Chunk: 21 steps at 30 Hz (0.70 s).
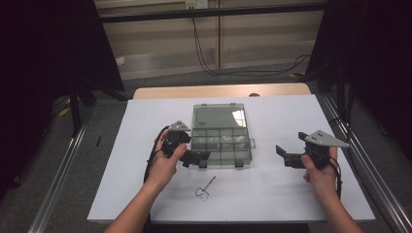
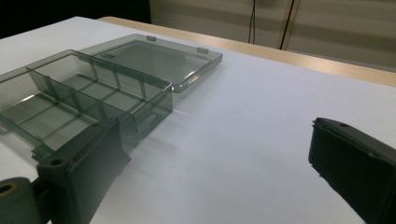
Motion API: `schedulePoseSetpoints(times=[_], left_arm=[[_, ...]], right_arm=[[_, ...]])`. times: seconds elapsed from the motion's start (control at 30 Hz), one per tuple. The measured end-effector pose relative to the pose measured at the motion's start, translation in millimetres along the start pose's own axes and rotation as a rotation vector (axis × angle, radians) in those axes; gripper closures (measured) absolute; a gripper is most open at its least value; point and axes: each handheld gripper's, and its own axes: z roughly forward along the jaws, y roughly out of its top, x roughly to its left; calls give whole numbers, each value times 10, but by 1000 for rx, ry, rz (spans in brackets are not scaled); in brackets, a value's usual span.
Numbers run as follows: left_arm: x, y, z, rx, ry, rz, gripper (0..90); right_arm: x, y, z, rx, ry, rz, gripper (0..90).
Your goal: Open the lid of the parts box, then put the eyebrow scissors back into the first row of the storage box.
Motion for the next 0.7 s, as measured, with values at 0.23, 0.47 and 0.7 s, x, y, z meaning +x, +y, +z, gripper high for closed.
schedulePoseSetpoints(times=[0.23,0.47,0.7], left_arm=[[-78,-43,-9,20,-7,19,4],[-156,-72,-6,34,-10,43,4],[-275,-117,27,62,-16,64,8]], right_arm=[[-34,-96,-178,-7,-4,1,27],[-40,-226,-318,-9,6,-15,26],[-89,-259,-402,-48,18,-13,28]])
